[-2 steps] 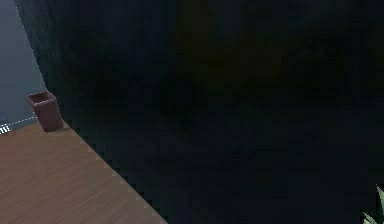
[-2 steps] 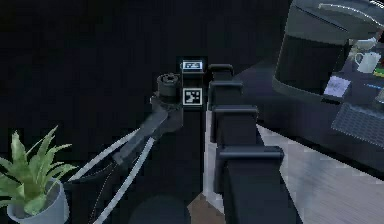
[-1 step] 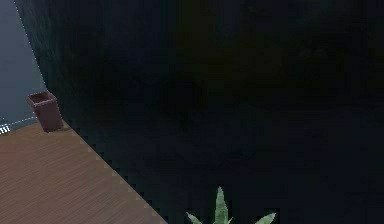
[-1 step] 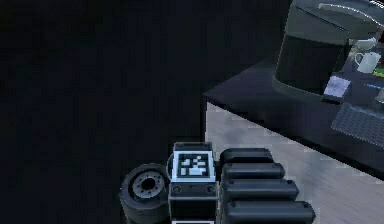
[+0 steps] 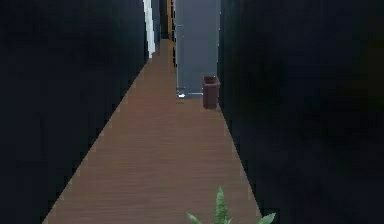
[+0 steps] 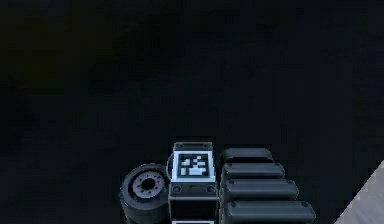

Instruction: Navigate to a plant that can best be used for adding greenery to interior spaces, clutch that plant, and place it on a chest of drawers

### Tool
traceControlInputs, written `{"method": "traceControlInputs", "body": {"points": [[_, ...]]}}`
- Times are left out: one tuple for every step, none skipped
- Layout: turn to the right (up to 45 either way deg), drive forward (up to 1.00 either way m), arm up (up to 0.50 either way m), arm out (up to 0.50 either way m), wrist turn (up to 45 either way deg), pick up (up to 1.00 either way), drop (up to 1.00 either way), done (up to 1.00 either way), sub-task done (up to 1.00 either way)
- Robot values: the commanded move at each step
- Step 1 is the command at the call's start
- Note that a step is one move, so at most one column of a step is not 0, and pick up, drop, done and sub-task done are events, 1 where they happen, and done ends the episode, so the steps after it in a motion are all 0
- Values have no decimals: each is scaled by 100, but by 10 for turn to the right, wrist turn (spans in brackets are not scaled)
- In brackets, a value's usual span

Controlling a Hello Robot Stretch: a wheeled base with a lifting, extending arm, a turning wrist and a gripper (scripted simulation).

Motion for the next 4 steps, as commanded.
{"method": "traceControlInputs", "body": {"points": [[-120,0,0,0,0,0,0,0,0],[0,100,0,0,0,0,0,0,0],[0,100,0,0,0,0,0,0,0],[-30,0,0,0,0,0,0,0,0]]}}
